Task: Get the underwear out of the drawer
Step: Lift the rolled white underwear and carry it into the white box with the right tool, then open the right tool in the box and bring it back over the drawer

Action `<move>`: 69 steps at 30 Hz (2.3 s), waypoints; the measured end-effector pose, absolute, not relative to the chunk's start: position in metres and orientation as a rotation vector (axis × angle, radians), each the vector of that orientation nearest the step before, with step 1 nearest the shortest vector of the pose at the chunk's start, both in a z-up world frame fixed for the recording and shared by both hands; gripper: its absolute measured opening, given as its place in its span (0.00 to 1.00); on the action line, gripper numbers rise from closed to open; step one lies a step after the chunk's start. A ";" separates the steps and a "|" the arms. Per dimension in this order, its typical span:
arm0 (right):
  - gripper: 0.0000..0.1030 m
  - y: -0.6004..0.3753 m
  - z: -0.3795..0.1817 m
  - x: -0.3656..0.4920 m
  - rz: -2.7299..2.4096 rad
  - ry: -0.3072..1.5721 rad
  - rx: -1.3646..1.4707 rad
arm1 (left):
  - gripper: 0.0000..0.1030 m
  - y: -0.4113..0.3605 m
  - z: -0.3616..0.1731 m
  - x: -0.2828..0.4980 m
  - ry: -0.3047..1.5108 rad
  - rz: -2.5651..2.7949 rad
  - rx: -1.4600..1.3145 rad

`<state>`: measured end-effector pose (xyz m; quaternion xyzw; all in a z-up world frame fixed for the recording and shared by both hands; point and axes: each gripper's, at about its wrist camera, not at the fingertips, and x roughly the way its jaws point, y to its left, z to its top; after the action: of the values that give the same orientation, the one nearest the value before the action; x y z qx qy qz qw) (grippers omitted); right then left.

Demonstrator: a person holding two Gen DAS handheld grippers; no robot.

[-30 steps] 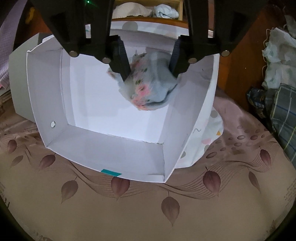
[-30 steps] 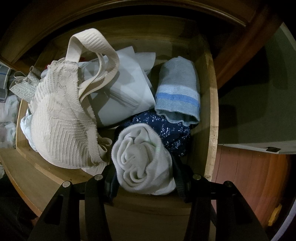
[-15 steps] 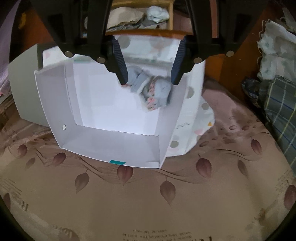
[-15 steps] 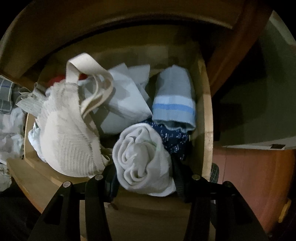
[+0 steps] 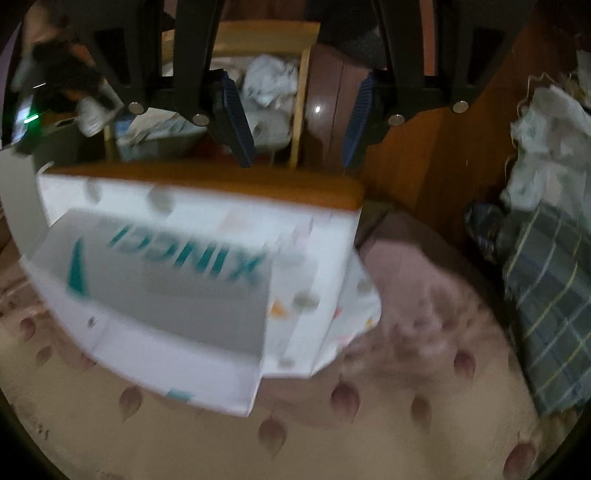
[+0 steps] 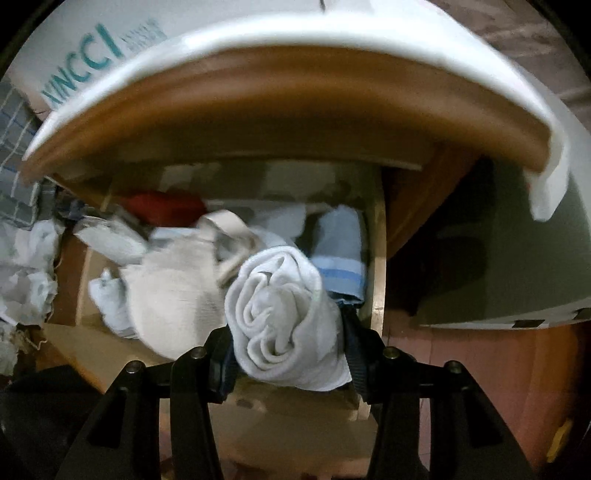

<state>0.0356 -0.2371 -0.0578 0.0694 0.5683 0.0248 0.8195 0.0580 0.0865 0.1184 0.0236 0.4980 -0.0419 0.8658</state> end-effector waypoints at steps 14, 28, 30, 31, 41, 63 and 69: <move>0.44 -0.227 0.092 0.038 0.116 1.069 0.069 | 0.49 0.109 0.041 0.035 0.993 0.002 0.135; 0.44 -0.201 0.200 0.155 0.064 0.900 0.037 | 0.49 0.119 0.025 0.029 0.991 -0.062 0.079; 0.44 -0.199 0.191 0.174 0.045 0.929 0.030 | 0.49 0.119 0.022 0.029 1.004 -0.063 0.076; 0.45 -0.198 0.184 0.185 0.036 0.949 0.029 | 0.49 0.119 0.021 0.030 1.014 -0.072 0.066; 0.47 -0.203 0.113 0.234 -0.028 1.121 0.056 | 0.49 0.112 0.015 0.030 1.047 -0.140 0.051; 0.96 -0.168 0.144 0.081 0.146 1.034 -0.009 | 0.49 0.121 0.011 0.035 1.072 -0.104 -0.002; 0.97 -0.144 0.057 0.049 0.199 1.219 -0.013 | 0.49 0.123 0.009 0.034 1.083 -0.098 -0.008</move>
<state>0.0488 -0.1437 0.0573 -0.0059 0.5715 0.0933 0.8153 0.0343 0.1232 0.0088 -0.0038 0.5153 -0.0468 0.8557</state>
